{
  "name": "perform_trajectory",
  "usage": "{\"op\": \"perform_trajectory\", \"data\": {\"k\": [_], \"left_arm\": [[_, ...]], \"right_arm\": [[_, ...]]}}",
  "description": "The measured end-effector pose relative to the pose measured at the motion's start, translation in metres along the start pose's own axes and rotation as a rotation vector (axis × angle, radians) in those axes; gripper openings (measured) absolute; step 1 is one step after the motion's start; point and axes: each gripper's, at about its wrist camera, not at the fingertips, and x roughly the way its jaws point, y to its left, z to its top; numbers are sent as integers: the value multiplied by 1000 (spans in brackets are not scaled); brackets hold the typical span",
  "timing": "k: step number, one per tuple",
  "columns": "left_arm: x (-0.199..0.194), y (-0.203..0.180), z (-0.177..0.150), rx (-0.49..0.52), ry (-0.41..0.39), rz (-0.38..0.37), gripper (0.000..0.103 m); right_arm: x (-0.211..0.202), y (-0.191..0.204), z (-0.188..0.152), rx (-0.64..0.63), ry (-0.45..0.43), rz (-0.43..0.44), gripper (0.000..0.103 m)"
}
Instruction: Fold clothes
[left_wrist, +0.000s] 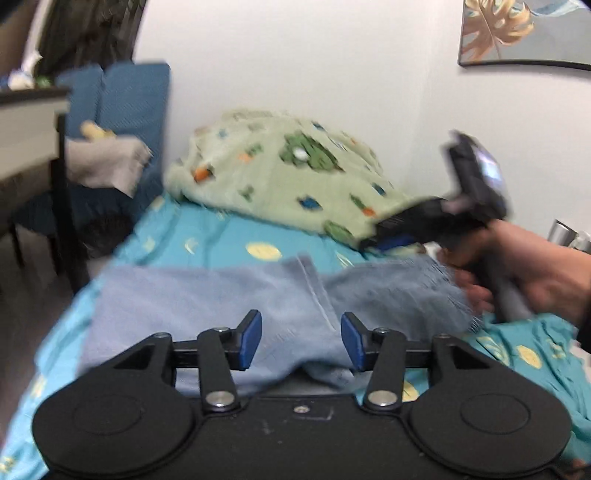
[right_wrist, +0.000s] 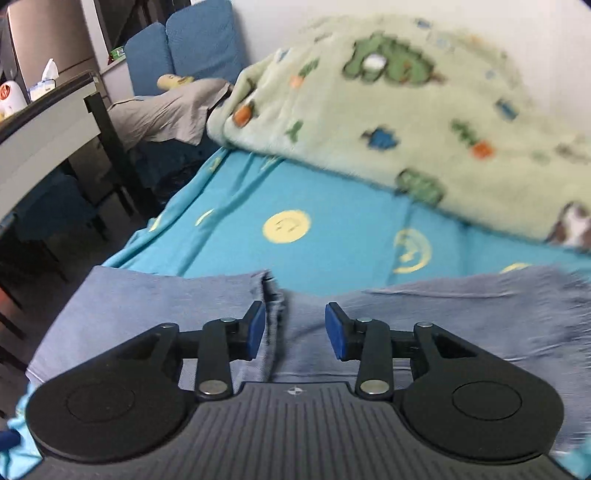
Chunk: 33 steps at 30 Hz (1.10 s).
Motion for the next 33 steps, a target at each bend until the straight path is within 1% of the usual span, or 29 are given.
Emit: {"op": "perform_trajectory", "data": {"k": [1, 2, 5, 8, 9, 12, 17, 19, 22, 23, 24, 25, 26, 27, 29, 30, 31, 33], "left_arm": [[-1, 3, 3, -22, -6, -13, 49], [-2, 6, 6, -43, -12, -25, 49], [0, 5, 8, -20, -32, 7, 49], [11, 8, 7, -26, 4, 10, 49], [13, 9, 6, -32, 19, 12, 49], [16, 10, 5, -37, 31, 12, 49], [14, 8, 1, -16, 26, 14, 50], [16, 11, 0, -28, 30, 22, 51], [27, 14, 2, -51, 40, 52, 52], [33, 15, 3, -55, 46, 63, 53], [42, 14, 5, -37, 65, 86, 53], [50, 13, 6, -18, 83, 110, 53], [60, 13, 7, -3, 98, 121, 53], [68, 14, 8, -5, 107, 110, 53], [83, 16, 9, -17, 123, 89, 53], [90, 16, 7, -23, 133, 90, 53], [99, 17, 5, -24, 149, 99, 53], [116, 18, 0, -24, 180, 116, 53]], "right_arm": [[-11, -2, -2, 9, -13, -7, 39], [-23, -5, -4, 24, -26, -3, 39], [-57, -8, -21, 41, -68, -12, 39], [-89, -7, -44, 64, -99, -49, 40], [-99, -7, -52, 93, -111, -46, 40], [-124, -7, -77, 177, -169, 6, 42], [-144, -4, -115, 206, -242, -64, 42], [-147, -11, -125, 250, -266, -103, 42], [-142, -33, -131, 372, -299, -143, 42], [-142, -43, -134, 428, -323, -162, 42], [-142, -54, -137, 495, -362, -195, 45], [-143, -65, -143, 555, -400, -228, 49], [-142, -76, -147, 604, -426, -252, 49], [-139, -88, -150, 652, -440, -270, 49], [-125, -114, -157, 735, -443, -266, 49], [-117, -126, -161, 776, -427, -253, 51], [-107, -135, -165, 816, -403, -232, 57], [-88, -149, -173, 891, -371, -176, 61]]}}
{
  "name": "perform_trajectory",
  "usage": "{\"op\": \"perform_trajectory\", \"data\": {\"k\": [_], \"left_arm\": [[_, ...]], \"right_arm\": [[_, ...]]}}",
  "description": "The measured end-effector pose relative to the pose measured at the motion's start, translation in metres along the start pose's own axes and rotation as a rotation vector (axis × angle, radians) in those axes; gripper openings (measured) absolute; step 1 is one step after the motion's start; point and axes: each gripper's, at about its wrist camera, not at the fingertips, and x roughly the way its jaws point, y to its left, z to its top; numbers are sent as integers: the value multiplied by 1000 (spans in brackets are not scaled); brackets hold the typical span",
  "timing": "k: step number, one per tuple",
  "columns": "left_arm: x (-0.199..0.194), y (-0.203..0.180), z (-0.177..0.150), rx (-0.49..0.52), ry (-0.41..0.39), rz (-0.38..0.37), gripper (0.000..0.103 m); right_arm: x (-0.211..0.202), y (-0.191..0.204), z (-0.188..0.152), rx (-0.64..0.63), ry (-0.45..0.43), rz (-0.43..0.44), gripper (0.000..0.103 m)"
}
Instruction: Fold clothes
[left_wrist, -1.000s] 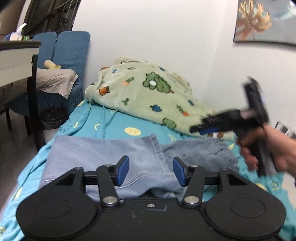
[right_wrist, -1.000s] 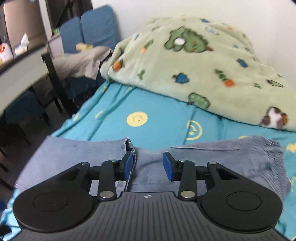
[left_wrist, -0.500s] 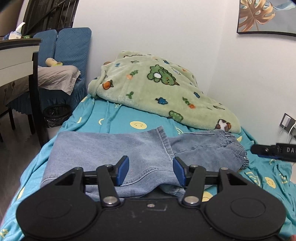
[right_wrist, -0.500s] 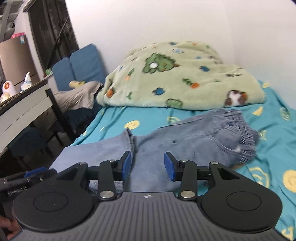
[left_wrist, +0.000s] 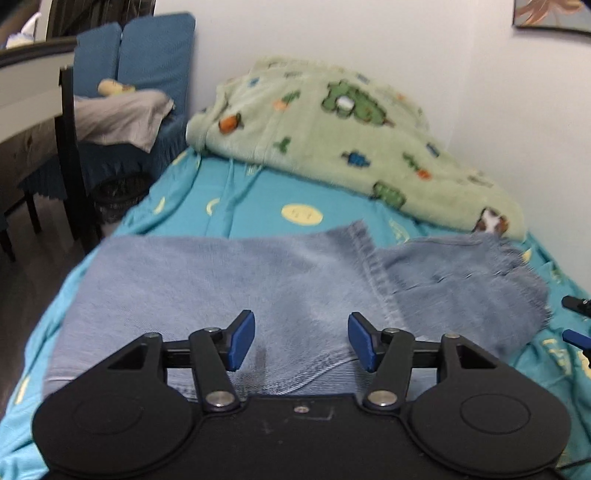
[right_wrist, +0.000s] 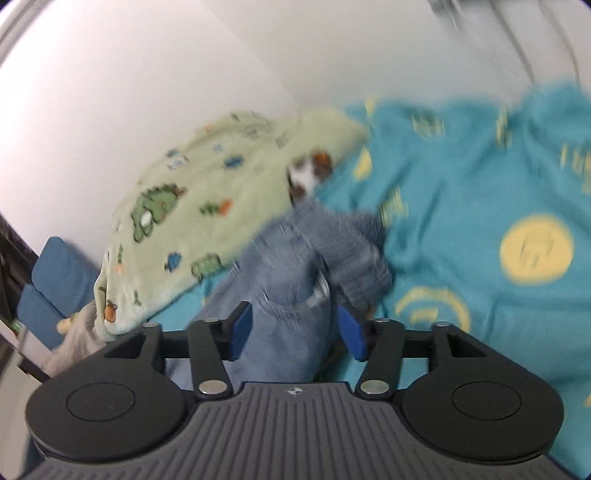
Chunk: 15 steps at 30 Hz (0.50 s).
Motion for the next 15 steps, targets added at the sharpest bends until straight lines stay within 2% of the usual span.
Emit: {"op": "perform_trajectory", "data": {"k": [1, 4, 7, 11, 15], "left_arm": [[8, -1, -2, 6, 10, 13, 53], [28, 4, -7, -11, 65, 42, 53], [37, 11, -9, -49, 96, 35, 53], [40, 8, -14, -23, 99, 50, 53], [41, 2, -16, 6, 94, 53, 53]], "right_arm": [[8, -6, -1, 41, 23, 19, 67], [26, -18, -6, 141, 82, 62, 73], [42, -24, -5, 203, 114, 104, 77], [62, -29, -1, 193, 103, 65, 79], [79, -24, 1, 164, 86, 96, 98]]}}
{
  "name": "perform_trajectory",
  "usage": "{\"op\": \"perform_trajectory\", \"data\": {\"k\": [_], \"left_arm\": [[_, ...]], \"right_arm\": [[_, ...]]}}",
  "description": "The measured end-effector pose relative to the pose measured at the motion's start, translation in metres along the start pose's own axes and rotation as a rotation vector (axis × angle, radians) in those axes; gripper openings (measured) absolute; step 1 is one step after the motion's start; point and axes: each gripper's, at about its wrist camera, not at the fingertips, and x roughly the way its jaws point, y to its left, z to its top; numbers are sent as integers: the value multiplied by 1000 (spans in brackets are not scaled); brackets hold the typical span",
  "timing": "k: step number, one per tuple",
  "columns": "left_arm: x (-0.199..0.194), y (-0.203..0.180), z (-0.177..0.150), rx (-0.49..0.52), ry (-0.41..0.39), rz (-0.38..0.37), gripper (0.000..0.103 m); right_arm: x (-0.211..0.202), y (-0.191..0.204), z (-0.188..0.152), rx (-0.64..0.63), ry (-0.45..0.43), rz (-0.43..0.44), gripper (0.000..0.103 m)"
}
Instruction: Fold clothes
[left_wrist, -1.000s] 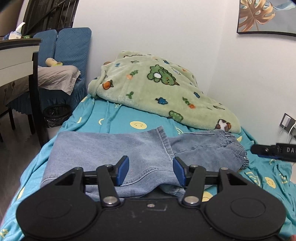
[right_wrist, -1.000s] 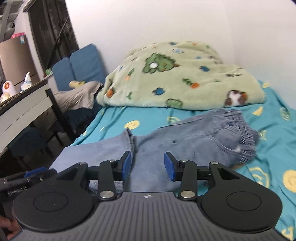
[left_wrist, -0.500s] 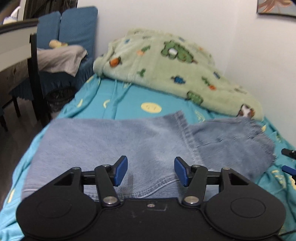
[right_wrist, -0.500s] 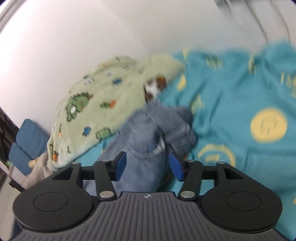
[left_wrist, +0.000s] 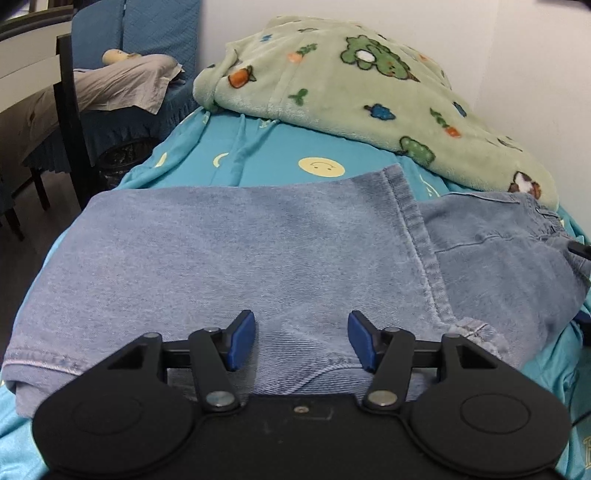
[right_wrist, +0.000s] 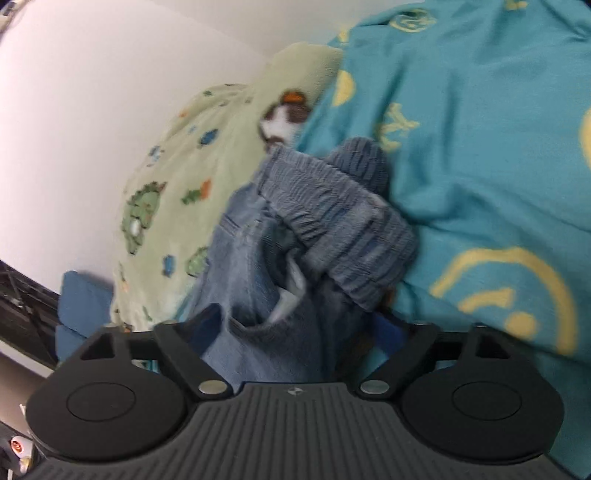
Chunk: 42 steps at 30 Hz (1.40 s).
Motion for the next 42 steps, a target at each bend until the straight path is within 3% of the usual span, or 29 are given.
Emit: {"op": "perform_trajectory", "data": {"k": [2, 5, 8, 9, 10, 13, 17, 24, 29, 34, 37, 42], "left_arm": [[0, -3, 0, 14, -4, 1, 53], [1, -4, 0, 20, -9, -5, 53], [2, -5, -1, 21, -15, -9, 53], [2, -5, -1, 23, -16, -8, 53], [1, -5, -1, 24, -20, -9, 53], [0, -5, -1, 20, -31, -11, 53], [1, -5, -2, 14, -30, -10, 53], [1, -9, -2, 32, -31, 7, 53], [-7, -12, 4, 84, -49, 34, 53], [-28, -6, 18, 30, -104, 2, 53], [-42, -4, 28, 31, -152, 22, 53], [-71, 20, 53, -29, -234, 13, 53]], "right_arm": [[8, 10, -1, -62, 6, -35, 98], [13, 24, -7, -163, -7, -137, 84], [14, 34, -12, -250, -12, -205, 58], [13, 39, -15, -284, -19, -213, 42], [11, 46, -17, -324, -30, -212, 34], [-1, 75, -25, -477, -103, -194, 23], [-17, 90, -22, -514, -180, -122, 22], [-10, 44, -18, -351, -121, -158, 20], [-19, 65, -23, -404, -162, -136, 18], [-17, 76, -27, -449, -187, -148, 17], [-20, 93, -32, -527, -232, -135, 16], [-38, 128, -45, -641, -316, -65, 15]]}}
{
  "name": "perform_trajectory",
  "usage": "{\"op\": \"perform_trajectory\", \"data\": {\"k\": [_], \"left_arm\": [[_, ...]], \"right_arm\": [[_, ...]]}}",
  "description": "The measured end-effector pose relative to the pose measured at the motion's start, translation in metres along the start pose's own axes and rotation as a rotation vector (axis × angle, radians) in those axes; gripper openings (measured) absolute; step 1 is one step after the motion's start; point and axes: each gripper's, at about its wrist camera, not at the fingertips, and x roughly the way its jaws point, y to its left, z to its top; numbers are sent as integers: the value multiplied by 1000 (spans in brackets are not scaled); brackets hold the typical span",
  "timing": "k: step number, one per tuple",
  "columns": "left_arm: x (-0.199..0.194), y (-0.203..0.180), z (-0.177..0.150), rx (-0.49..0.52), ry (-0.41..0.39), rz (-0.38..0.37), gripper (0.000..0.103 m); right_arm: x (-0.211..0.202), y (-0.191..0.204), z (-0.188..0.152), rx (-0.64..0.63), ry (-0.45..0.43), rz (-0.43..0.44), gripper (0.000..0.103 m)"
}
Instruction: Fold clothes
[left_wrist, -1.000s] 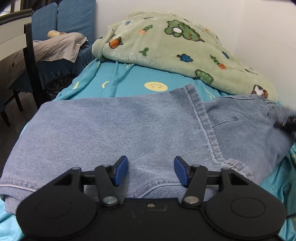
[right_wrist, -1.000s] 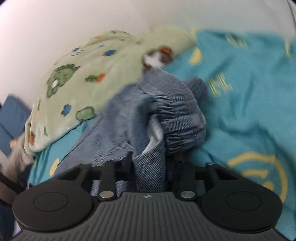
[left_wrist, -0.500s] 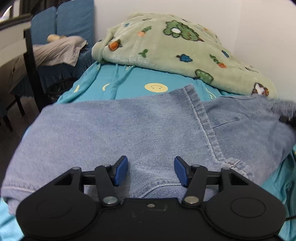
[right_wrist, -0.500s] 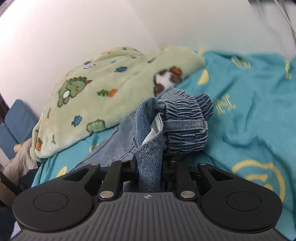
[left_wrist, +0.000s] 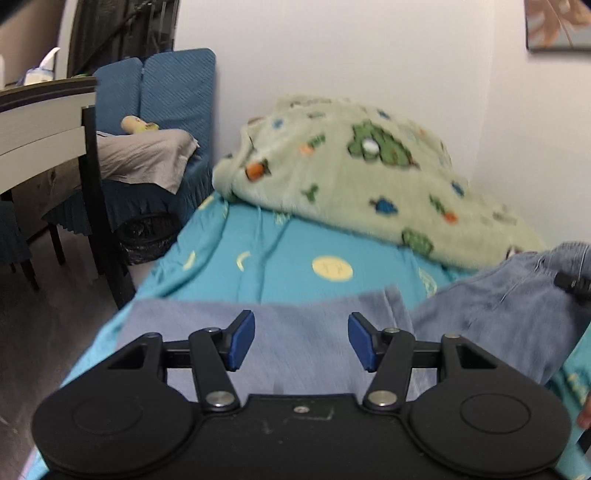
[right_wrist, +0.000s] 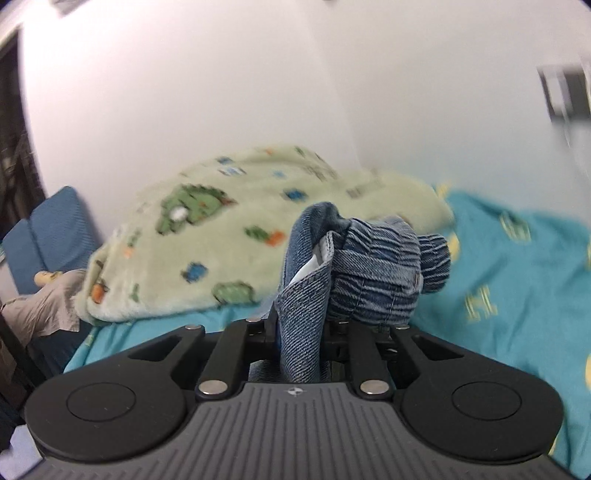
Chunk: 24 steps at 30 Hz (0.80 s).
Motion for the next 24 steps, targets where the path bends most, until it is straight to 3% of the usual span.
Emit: {"op": "perform_trajectory", "data": {"k": [6, 9, 11, 14, 18, 22, 24], "left_arm": [[-24, 43, 20, -99, -104, 1, 55], [-34, 65, 26, -172, -149, -11, 55], [-47, 79, 26, -175, -215, -60, 55], [-64, 101, 26, -226, -252, -87, 55], [-82, 130, 22, -315, -293, -138, 56], [-75, 152, 13, -411, -229, -131, 56], [-71, 162, 10, -460, -201, -132, 56]], "right_arm": [[-25, 46, 8, -135, -93, 77, 15], [-38, 90, 3, -248, -126, 110, 15], [-50, 126, -4, -326, -154, 151, 15], [-70, 180, -32, -448, -167, 234, 15], [-77, 225, -94, -574, -83, 373, 15], [-63, 245, -158, -682, 114, 438, 15], [-60, 248, -175, -707, 150, 433, 15]]}}
